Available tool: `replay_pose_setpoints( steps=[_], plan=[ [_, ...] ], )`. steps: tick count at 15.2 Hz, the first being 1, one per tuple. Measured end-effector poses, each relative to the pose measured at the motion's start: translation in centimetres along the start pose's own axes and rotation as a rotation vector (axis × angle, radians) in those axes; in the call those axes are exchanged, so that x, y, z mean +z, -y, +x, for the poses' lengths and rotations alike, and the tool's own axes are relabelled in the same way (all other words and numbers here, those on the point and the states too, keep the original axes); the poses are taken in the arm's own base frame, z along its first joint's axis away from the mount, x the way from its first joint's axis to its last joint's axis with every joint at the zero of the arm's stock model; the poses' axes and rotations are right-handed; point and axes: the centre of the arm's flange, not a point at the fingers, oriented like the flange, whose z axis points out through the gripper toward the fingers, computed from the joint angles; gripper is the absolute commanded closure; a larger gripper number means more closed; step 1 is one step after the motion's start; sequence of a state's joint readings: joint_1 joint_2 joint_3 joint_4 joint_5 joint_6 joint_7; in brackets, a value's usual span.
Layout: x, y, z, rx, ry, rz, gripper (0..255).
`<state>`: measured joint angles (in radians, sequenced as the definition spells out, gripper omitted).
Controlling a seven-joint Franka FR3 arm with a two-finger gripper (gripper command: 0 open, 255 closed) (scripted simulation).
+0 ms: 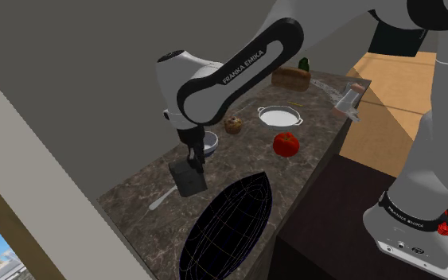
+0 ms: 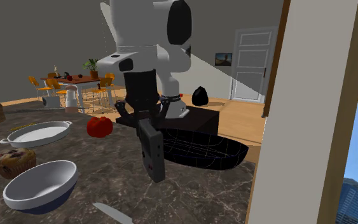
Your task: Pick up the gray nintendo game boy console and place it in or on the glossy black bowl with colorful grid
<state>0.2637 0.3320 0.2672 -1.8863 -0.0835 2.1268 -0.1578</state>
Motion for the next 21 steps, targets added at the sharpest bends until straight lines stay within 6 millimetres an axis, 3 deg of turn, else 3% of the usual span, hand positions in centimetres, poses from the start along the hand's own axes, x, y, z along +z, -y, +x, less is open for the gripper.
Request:
replay_pose_setpoints(
  steps=[21],
  plan=[
    [-10.8,0.2,-0.9,0.0,0.0,0.0,255]
  ],
)
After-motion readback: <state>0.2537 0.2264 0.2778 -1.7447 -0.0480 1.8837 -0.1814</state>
